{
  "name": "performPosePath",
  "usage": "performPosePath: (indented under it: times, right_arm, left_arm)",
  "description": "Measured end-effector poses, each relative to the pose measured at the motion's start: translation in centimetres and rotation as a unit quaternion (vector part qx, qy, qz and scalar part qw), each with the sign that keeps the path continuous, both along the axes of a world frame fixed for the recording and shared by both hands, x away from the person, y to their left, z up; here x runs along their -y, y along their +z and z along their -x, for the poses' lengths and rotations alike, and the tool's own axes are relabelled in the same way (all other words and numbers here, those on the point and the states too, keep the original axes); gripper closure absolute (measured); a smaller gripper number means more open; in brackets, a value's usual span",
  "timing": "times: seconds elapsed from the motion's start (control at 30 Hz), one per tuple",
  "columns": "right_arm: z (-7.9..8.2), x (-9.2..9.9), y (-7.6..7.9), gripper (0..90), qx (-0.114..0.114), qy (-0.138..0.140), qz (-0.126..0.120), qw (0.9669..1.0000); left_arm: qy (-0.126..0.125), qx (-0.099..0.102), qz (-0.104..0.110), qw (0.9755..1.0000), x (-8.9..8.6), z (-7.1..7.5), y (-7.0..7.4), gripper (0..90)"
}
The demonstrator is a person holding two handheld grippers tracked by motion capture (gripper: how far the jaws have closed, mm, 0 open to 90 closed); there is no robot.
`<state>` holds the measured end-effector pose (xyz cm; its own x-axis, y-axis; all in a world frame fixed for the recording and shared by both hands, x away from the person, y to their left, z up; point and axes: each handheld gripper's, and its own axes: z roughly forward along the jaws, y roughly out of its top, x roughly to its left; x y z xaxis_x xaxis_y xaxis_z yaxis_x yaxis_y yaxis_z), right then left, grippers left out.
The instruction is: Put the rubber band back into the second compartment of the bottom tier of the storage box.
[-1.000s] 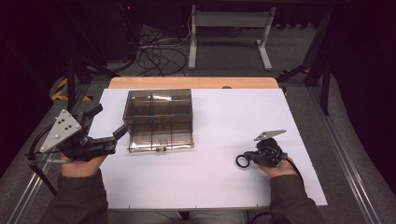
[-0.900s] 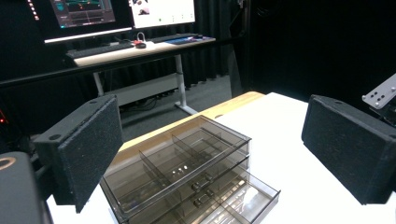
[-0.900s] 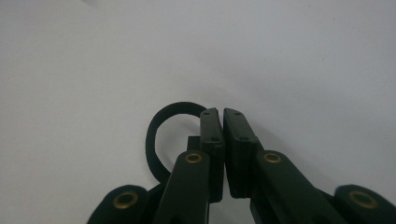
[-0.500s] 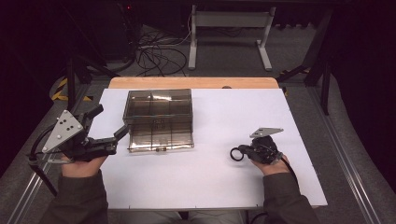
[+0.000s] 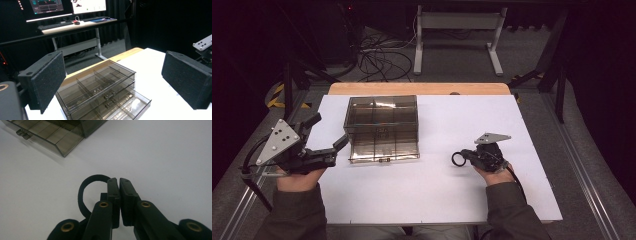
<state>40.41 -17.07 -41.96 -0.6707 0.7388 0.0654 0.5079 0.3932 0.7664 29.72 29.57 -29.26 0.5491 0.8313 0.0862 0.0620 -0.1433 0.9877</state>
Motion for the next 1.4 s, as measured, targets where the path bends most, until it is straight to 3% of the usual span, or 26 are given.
performPosePath:
  times: [0.37, 1.2, 1.4]
  right_arm:
    - [-0.4, -2.2, 0.1, 87.8, 0.014, 0.022, -0.001, 0.9997]
    - [-1.4, -5.6, 1.1, 88.0, 0.049, 0.055, -0.048, 0.9961]
    - [-1.4, -6.5, 1.3, 88.0, 0.053, 0.066, -0.047, 0.9953]
  left_arm:
    - [-0.005, 0.004, 0.001, 1.0, 0.2, 0.2, 0.1, 5.8]
    - [0.002, 0.0, 0.005, 1.0, 0.0, 0.3, -0.1, 5.7]
    - [0.001, -0.001, 0.004, 1.0, 0.1, 0.2, -0.1, 5.7]
